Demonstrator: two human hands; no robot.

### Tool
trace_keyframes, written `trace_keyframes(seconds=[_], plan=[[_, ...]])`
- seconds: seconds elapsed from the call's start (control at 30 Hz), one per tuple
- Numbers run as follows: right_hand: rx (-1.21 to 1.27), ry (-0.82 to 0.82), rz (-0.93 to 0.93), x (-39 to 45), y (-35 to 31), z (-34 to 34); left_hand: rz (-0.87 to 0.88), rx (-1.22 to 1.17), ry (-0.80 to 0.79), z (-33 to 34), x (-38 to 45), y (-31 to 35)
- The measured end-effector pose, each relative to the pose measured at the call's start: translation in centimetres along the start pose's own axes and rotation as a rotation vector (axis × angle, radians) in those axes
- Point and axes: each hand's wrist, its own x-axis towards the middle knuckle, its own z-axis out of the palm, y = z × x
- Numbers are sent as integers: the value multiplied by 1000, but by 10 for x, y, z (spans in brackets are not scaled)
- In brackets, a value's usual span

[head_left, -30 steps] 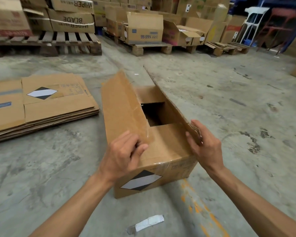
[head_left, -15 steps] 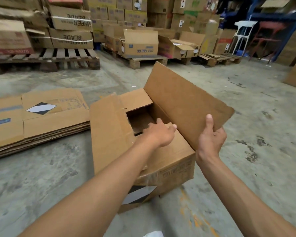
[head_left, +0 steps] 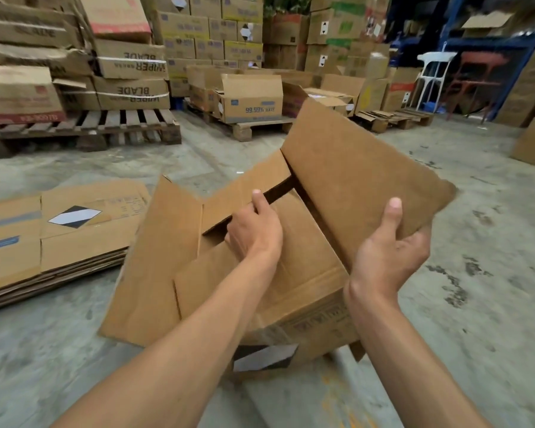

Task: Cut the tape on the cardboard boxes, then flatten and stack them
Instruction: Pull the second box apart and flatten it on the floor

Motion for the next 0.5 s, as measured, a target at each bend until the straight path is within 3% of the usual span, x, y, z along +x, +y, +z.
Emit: trace_keyframes(seconds=[0.2, 0.27, 0.43, 0.5], plan=[[-156, -369, -256, -20, -16, 30, -220, -339, 157, -22, 13, -12], [-276, -476, -318, -29, -5, 40, -297, -338, 235, -29, 20, -31], [-629, -944, -409, -51, 26, 36, -540, -320, 342, -49, 28, -91], [-756, -990, -556, -65, 36, 20, -559, -323, 348, -58, 25, -106]])
